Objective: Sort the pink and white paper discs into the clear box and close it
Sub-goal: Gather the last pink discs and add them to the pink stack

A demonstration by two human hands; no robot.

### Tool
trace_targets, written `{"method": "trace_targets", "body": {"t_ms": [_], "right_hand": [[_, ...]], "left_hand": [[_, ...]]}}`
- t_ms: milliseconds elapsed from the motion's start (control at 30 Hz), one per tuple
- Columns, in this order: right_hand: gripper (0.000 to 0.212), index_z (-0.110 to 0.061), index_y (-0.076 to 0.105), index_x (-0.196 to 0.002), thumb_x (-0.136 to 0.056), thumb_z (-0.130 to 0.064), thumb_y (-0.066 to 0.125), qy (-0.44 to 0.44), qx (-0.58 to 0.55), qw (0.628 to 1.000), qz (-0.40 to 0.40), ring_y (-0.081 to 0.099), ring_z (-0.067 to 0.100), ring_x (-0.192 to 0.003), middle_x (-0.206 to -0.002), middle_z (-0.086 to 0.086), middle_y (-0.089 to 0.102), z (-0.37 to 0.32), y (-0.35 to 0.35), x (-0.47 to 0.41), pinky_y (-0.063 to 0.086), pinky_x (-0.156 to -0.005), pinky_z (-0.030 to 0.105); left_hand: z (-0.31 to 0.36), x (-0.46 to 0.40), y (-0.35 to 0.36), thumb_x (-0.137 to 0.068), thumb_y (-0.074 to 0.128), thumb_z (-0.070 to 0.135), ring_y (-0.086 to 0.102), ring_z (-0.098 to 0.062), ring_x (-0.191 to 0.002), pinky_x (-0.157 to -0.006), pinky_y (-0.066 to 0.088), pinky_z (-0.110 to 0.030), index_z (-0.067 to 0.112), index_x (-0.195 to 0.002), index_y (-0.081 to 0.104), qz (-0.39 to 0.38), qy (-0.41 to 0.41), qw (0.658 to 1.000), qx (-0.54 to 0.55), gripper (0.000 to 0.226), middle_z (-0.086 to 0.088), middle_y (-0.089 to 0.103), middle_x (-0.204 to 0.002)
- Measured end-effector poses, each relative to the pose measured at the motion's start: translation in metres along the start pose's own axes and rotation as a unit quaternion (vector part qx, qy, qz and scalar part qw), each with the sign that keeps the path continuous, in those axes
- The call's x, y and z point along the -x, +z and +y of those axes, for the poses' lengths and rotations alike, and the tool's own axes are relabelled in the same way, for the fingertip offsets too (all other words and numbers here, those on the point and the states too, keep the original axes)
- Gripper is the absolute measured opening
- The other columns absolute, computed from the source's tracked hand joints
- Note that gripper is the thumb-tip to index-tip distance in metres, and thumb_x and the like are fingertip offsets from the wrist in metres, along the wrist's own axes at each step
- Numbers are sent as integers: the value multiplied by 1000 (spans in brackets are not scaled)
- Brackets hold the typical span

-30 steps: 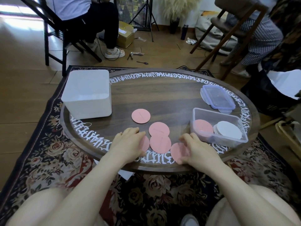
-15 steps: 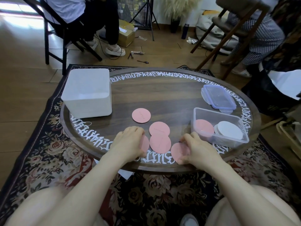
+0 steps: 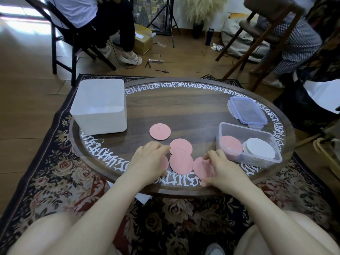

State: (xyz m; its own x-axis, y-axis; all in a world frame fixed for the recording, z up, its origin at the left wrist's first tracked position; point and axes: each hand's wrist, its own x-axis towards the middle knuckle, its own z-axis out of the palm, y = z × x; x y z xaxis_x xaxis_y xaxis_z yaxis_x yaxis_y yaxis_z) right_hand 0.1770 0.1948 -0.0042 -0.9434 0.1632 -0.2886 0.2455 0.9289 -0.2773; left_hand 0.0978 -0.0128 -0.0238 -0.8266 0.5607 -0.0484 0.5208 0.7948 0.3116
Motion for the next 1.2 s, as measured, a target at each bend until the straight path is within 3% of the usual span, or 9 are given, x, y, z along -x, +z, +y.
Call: {"method": "trace_targets", "body": {"t_ms": [300, 533, 700, 767, 833, 900, 1000, 1067, 1200], "right_hand": [[65, -20, 43, -122, -70, -45, 74, 21, 10, 1000, 16, 57, 28, -106, -122, 0, 39, -8, 5, -11, 47, -83, 39], [33, -23, 37, -68, -82, -35, 64, 7, 36, 998, 46, 56, 25, -91, -85, -4, 47, -8, 0, -7, 36, -67, 31], [19, -17, 59, -80, -95, -8, 51, 0, -317, 944, 88, 50, 13, -43, -51, -2, 55, 0, -11, -10, 37, -45, 22], [16, -9, 58, -96, -98, -2, 44, -22, -439, 898, 32, 43, 16, -30, -41, 7, 53, -3, -10, -10, 33, -37, 23], [13, -5, 53, -105, -98, -1, 43, -51, -514, 856, 3, 46, 21, -30, -43, 12, 55, -9, -6, -10, 34, -36, 24], [9, -3, 52, -104, -97, -2, 47, -66, -548, 834, -1, 51, 20, -31, -47, 12, 56, -17, -2, -10, 37, -32, 21], [3, -8, 58, -96, -94, -9, 56, -65, -519, 851, 41, 55, 12, -38, -58, 7, 64, -26, 6, -14, 38, -36, 21], [4, -17, 63, -93, -90, -19, 63, -51, -428, 895, 114, 54, -2, -51, -78, -1, 69, -25, 10, -22, 42, -52, 20], [44, -25, 55, -108, -74, -46, 75, -13, -177, 978, 106, 54, -1, -83, -105, -10, 48, -23, 13, -30, 42, -76, 26]], "left_hand": [[4, -2, 2, -79, 67, 42, 25, -11, -136, -107, 22, -30, 30, -142, 34, -17, 3, 999, 32, 71, 10, 36, -143], [6, -3, 4, -81, 65, 43, 27, -11, -135, -107, 24, -31, 29, -140, 39, -9, 0, 999, 33, 66, 9, 38, -140], [14, -1, -4, -86, 62, 41, 48, -4, -117, -99, 38, -25, 30, -124, 57, 68, -38, 968, 237, 40, 16, 56, -121], [22, 2, -11, -85, 66, 35, 57, -1, -100, -83, 42, -10, 27, -115, 63, 68, -56, 919, 385, 31, 13, 64, -107], [31, 4, -16, -82, 72, 25, 62, -3, -72, -61, 46, -14, 21, -109, 65, 40, -70, 859, 505, 28, 5, 68, -88], [38, 6, -17, -81, 73, 12, 56, 0, -47, -41, 40, -14, 15, -107, 64, 19, -94, 835, 542, 28, 0, 67, -79], [36, 4, -15, -81, 71, 6, 54, -6, -47, -36, 38, -17, 11, -95, 65, 55, -149, 819, 551, 17, -2, 67, -77], [26, 0, -14, -82, 70, 11, 55, -13, -56, -40, 41, -20, 9, -93, 67, 106, -198, 798, 560, 11, -6, 68, -81], [10, -7, -13, -88, 64, 26, 59, -25, -57, -51, 46, -31, 9, -83, 62, 178, -288, 736, 586, 17, -11, 64, -89]]}}
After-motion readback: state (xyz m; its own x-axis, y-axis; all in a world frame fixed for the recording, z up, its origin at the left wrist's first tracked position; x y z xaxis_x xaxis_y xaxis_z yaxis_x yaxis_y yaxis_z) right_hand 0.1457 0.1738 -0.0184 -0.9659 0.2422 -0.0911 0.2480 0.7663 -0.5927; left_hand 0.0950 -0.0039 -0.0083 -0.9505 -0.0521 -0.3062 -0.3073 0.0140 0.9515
